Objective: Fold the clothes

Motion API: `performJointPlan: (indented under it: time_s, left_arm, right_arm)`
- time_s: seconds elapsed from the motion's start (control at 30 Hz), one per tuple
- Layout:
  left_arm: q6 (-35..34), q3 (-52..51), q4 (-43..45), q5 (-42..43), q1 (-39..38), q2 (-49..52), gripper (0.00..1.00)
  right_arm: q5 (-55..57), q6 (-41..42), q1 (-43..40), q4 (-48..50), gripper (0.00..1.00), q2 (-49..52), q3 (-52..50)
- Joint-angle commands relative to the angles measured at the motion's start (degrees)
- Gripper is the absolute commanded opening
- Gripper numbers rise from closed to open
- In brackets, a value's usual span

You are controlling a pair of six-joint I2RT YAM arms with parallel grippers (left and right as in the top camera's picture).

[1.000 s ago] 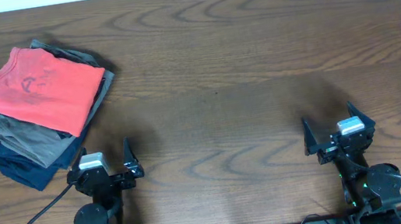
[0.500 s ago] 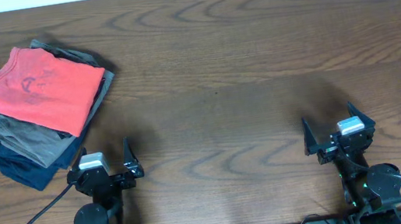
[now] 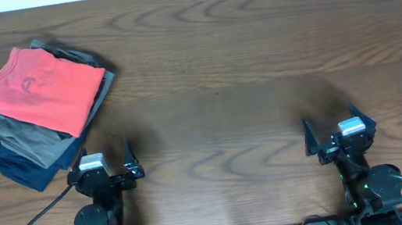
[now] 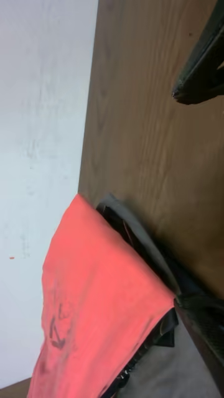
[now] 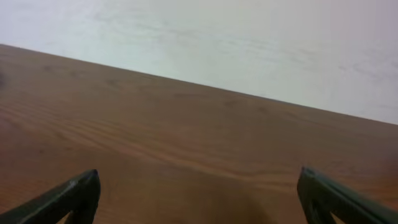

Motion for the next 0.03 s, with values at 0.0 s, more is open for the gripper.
performJointPlan:
  time_s: [0.0]
  left_arm:
    - [0.55, -1.70, -0.74, -0.68, 0.35, -0.39, 0.98]
  right_arm:
    - [-0.39, -0.63, -0.07, -0.20, 0.99, -0.33, -0.07]
